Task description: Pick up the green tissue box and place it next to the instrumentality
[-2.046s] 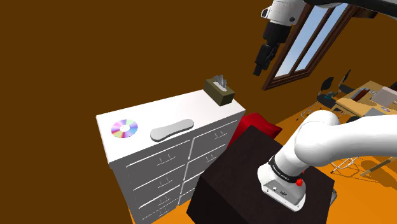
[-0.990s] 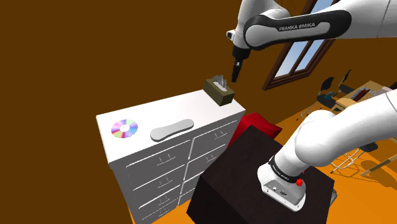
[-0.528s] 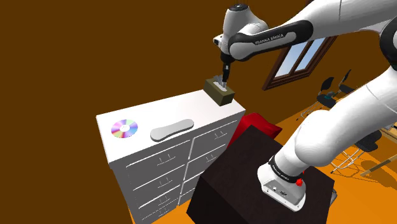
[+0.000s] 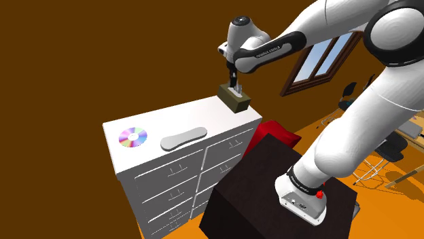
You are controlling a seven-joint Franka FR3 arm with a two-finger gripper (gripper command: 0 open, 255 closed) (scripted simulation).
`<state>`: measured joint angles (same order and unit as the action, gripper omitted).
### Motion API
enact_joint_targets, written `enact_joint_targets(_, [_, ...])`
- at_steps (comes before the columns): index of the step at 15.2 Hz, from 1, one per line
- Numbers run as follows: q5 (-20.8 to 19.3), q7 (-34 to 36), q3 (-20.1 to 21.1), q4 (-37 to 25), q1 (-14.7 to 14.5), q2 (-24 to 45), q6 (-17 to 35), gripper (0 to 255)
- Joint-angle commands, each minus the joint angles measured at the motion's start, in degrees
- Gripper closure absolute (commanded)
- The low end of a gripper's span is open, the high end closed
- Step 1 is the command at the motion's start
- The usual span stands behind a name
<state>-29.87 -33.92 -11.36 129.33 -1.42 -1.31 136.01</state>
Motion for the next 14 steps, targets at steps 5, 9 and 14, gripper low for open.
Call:
enact_joint_targets(5, [-1.00,0.48,-0.81,0.20,0.81,3.46,4.03,0])
enact_joint_targets(9, [-1.00,0.48,-0.81,0.19,0.81,3.47,4.03,0])
enact_joint_targets(14, [-1.00,0.48,-0.81,0.19,0.81,3.46,4.02,255])
